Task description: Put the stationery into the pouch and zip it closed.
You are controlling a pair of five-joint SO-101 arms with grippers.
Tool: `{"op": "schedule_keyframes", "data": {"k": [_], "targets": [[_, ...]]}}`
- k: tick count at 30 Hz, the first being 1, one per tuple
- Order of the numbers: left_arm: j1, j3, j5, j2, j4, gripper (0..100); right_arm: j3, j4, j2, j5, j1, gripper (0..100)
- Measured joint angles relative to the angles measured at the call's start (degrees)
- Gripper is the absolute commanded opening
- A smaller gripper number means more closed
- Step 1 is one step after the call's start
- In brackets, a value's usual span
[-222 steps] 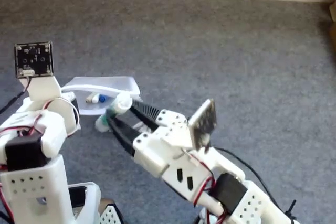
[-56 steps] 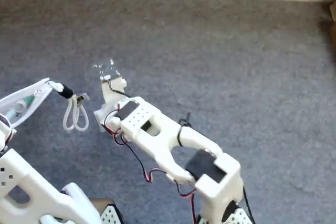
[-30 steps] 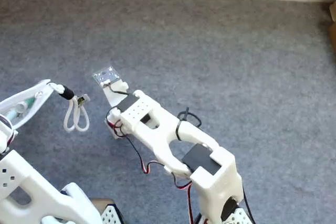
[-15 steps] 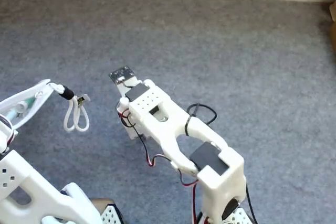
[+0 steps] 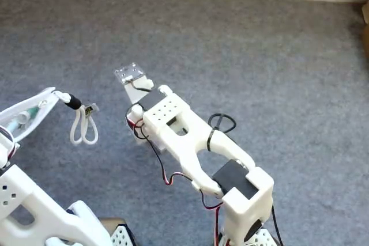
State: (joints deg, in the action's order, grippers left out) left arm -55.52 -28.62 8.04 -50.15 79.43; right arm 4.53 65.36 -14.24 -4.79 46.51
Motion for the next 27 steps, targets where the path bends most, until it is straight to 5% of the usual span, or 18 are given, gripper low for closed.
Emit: {"op": "schedule_keyframes", "data": {"k": [23,27], "targets": [[0.0,0.0,0.0,0.0,0.0,1,-13.71,-0.7,-15.82,3.25,-1.67,11.3],[0.0,0.0,0.0,0.0,0.0,1,-13.71,-0.7,-15.82,3.87,-2.64,3.0]]}}
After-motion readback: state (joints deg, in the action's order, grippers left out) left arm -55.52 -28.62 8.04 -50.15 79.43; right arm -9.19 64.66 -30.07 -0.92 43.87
